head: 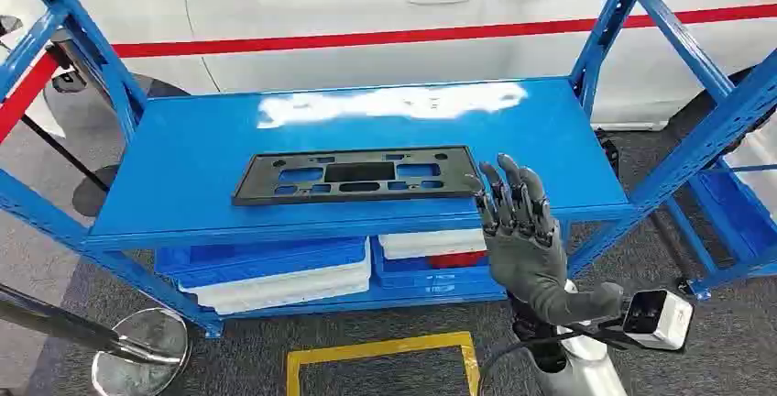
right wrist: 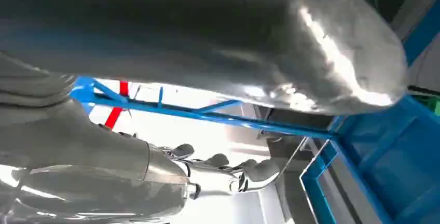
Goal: Take the parts from the cabinet and place them on the table.
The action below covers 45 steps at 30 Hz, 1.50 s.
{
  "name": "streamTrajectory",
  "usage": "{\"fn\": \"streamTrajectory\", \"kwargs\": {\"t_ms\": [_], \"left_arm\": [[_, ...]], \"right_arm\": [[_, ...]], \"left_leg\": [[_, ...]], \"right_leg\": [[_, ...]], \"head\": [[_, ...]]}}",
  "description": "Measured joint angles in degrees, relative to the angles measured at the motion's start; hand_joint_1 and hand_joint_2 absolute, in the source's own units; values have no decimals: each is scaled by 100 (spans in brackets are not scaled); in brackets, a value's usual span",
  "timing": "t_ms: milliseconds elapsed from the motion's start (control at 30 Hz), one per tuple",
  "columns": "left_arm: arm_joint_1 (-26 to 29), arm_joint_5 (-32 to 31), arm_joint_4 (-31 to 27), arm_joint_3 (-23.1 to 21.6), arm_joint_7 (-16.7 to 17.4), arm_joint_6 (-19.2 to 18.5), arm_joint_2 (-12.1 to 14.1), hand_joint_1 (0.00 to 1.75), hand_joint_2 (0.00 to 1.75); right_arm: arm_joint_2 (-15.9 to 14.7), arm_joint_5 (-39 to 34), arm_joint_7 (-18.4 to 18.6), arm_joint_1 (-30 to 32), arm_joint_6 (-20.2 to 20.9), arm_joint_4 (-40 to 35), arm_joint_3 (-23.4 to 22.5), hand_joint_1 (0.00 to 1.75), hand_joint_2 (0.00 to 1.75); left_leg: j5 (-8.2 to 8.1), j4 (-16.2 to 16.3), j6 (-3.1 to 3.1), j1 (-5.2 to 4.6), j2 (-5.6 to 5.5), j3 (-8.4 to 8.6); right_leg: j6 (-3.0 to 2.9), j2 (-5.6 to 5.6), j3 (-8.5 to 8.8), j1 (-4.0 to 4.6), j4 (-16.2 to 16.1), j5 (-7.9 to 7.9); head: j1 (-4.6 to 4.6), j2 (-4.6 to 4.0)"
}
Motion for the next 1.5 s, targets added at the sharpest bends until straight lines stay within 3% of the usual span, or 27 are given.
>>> {"fn": "streamTrajectory", "kwargs": {"t_ms": [33, 133, 167, 267, 333, 367, 433, 467, 500, 533, 600, 633, 667, 767, 833, 867, 933, 967, 1000, 1033, 1133, 1167, 1267, 1333, 1400, 1467, 1500], "left_arm": [[3, 0, 0, 0, 0, 0, 0, 0, 0], [19, 2, 0, 0, 0, 0, 13, 0, 0], [9, 0, 2, -2, -2, 0, 17, 0, 0], [18, 13, 2, 0, -13, 13, 17, 0, 0], [-2, 17, 2, 0, -42, 24, 7, 0, 0], [-10, 17, 2, 0, -66, 33, 9, 0, 0], [-26, 15, 2, -2, -96, 50, 9, 0, 0], [-27, 9, 2, -2, -98, 63, 7, 0, 0], [-19, 4, 2, -2, -103, 83, 7, 0, 0], [-5, -4, 2, -2, -118, 103, 4, 0, 0], [7, -29, 2, -4, -171, 131, -35, 0, 0], [8, -37, 2, -4, -190, 144, -57, 0, 0], [-5, -50, 2, -4, -201, 155, -63, 0, 0], [3, -92, 2, -11, -230, 175, -94, 0, 0], [-5, -124, 2, -15, -251, 175, -94, 0, 0], [-6, -133, 2, -18, -256, 175, -96, 0, 0], [5, -155, 4, -31, -254, 170, -114, 0, 0], [14, -155, 4, -39, -254, 170, -116, 0, 0], [21, -157, 4, -46, -249, 179, -116, 0, 0], [30, -160, 4, -48, -247, 195, -116, 0, 0], [27, -168, 4, -50, -234, 227, -116, 0, 0], [24, -160, 4, -50, -232, 240, -116, 0, 0], [25, -155, 4, -52, -229, 267, -118, 0, 0], [26, -155, 4, -55, -232, 280, -140, 0, 0], [16, -155, 4, -57, -232, 284, -138, 0, 0], [22, -155, 4, -57, -232, 284, -138, 0, 0], [32, -155, 4, -57, -232, 286, -138, 0, 0]], "right_arm": [[0, 2, 0, -1, 0, 20, 0, 0, 0], [0, 7, 2, -6, 0, 52, 2, 0, 0], [0, 48, 13, -5, -9, 79, 7, 0, 0], [-2, 333, 113, -68, -126, 172, 89, 0, 0], [-11, 588, 271, -177, -247, 293, 212, 0, 0], [-20, 691, 357, -256, -341, 409, 309, 0, 175], [-39, 833, 514, -341, -534, 696, 532, 0, 175], [-42, 967, 559, -369, -666, 862, 670, 0, 175], [-42, 1153, 610, -431, -834, 1031, 827, 0, 175], [-42, 1375, 665, -526, -1045, 1194, 982, 0, 175], [-20, 1906, 678, -706, -1630, 1520, 1277, 0, 175], [-2, 2235, 656, -806, -1937, 1690, 1441, 0, 175], [18, 2531, 643, -927, -2230, 1876, 1592, 0, 175], [177, 3567, 682, -1239, -3335, 2464, 2084, 0, 175], [308, 4221, 780, -1411, -3996, 2720, 2323, 0, 175], [348, 4357, 802, -1501, -4150, 2803, 2392, 0, 175], [459, 4869, 955, -1640, -4657, 3021, 2617, 0, 175], [494, 5129, 1041, -1648, -4884, 3086, 2702, 0, 175], [535, 5398, 1144, -1656, -5096, 3160, 2779, 0, 175], [584, 5866, 1314, -1688, -5450, 3246, 2866, 0, 175], [760, 6670, 1636, -1879, -5980, 3477, 3088, 0, 175], [815, 6790, 1720, -1950, -6045, 3571, 3134, 0, 175], [990, 7204, 2043, -2182, -6179, 3900, 3269, 0, 175], [1106, 7296, 2190, -2322, -6188, 4101, 3298, 0, 175], [1178, 7329, 2240, -2461, -6190, 4273, 3305, 0, 175], [1209, 7333, 2269, -2498, -6190, 4439, 3324, 0, 175], [1217, 7335, 2273, -2498, -6190, 4496, 3338, 0, 175]], "left_leg": [[231, -328, 28, -2, 0, 55], [1358, -1683, 146, -28, -10, 380], [1193, -1702, 144, -62, -8, 364], [1265, -1685, 221, -76, -15, 374], [1266, -1785, 277, -17, 0, 487], [1242, -1791, 307, -17, 3, 512], [1195, -1790, 317, -19, 3, 536], [1168, -1788, 315, -18, -1, 553], [1139, -1785, 308, -17, -7, 591], [1101, -1785, 293, -16, -10, 649], [1024, -1776, 260, -15, -11, 771], [991, -1776, 237, -15, -11, 798], [967, -1752, 195, -54, -12, 778], [965, -1785, 92, -21, 6, 773], [867, -1676, 28, -5, 3, 760], [744, -1474, 15, -7, 2, 669], [238, -397, -36, 0, 3, 131], [118, 2, -49, 0, 4, -88], [123, 169, -50, 0, 4, -200], [303, 44, -44, -1, 4, -181], [1164, -1490, 16, -1, 5, 500], [1083, -1642, 44, -14, 0, 591], [1092, -1684, 122, -48, -13, 557], [1137, -1761, 204, 24, -2, 597], [1142, -1774, 246, 22, -2, 599], [1136, -1770, 253, 15, -5, 595], [1133, -1768, 255, 15, -5, 597]], "right_leg": [[7, 8, 89, 6, 0, -63], [42, 4, 288, 31, 8, -245], [81, 17, 297, 43, 24, -279], [169, 23, 293, 29, 0, -329], [230, -37, 275, 36, 153, -471], [259, -53, 58, 23, 550, -648], [313, -67, -548, -32, 1540, -991], [332, -73, -792, -47, 1867, -1022], [347, -80, -906, -65, 1912, -888], [351, -91, -850, -81, 1636, -591], [317, -111, -458, -88, 597, 100], [288, -119, -327, -80, 216, 223], [262, -114, -285, -33, 152, 164], [170, -76, -311, -7, 144, 120], [92, -86, -245, -58, 55, 145], [46, -91, -236, -58, 51, 136], [8, -99, -223, -34, 52, 115], [-5, -102, -217, -22, 55, 105], [-10, -101, -208, -14, 57, 98], [-9, -93, -188, -10, 61, 83], [24, -63, -102, -8, 92, 12], [51, -56, -103, 16, 103, -4], [127, -46, -146, 23, 107, 8], [181, -43, -147, 27, 151, -52], [236, -69, -410, 16, 726, -414], [274, -81, -910, -15, 1741, -824], [283, -83, -1053, -21, 1992, -851]], "head": [[0, 0], [2, 0], [0, 0], [0, 0], [2, 0], [0, 0], [2, 0], [2, 0], [2, 0], [2, 0], [2, 0], [2, 0], [2, 0], [0, 0], [2, 0], [0, 0], [0, 0], [0, 0], [0, 0], [0, 0], [0, 0], [2, 0], [2, 0], [0, 0], [2, 0], [2, 0], [2, 0]]}}
